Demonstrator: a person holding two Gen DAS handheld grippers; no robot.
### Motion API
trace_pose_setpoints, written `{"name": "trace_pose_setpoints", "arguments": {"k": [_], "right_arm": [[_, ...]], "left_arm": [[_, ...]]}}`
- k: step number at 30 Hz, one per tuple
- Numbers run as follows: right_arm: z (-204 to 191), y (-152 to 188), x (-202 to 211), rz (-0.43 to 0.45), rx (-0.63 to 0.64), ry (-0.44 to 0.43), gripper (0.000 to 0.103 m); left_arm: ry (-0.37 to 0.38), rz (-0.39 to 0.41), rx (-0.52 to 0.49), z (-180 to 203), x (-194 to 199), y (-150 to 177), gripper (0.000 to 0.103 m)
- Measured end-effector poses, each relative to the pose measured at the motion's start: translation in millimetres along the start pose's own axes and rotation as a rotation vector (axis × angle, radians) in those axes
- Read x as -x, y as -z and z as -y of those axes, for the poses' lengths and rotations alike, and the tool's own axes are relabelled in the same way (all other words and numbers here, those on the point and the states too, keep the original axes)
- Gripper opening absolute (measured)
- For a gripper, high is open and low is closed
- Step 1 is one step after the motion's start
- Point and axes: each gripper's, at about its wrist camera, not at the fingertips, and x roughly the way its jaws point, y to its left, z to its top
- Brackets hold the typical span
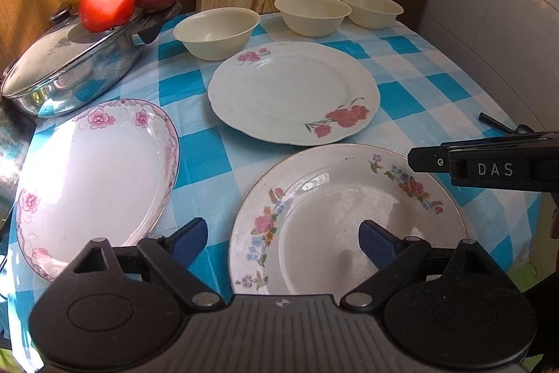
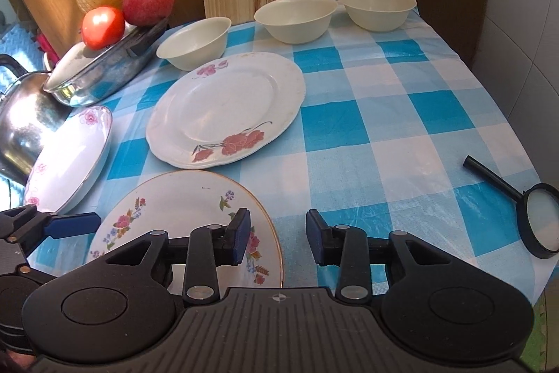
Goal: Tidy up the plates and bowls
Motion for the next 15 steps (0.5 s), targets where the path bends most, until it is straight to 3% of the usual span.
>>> {"name": "trace_pose_setpoints", "arguments": {"k": [4,6,12,15], "right_arm": [[-3,-18,-2,0.038,0.043,0.04,0.052],[-3,-31,-6,0.06,0.051,0.06,0.069],[12,-70,-30,0.075,-0.016,0.052,0.068],[18,-79,-45,0.055,-0.044,0.041,0.069]], "left_arm": [[-0.029,0.05,0.042,-16,2,-26,0.09],[-0.039,0.054,0.053,-23,-8,-43,0.091],[0.002,0.013,0.1,-36,-49,-83,0.091],[-0.023,-0.004,0.107,-42,-69,-92,0.091]]}}
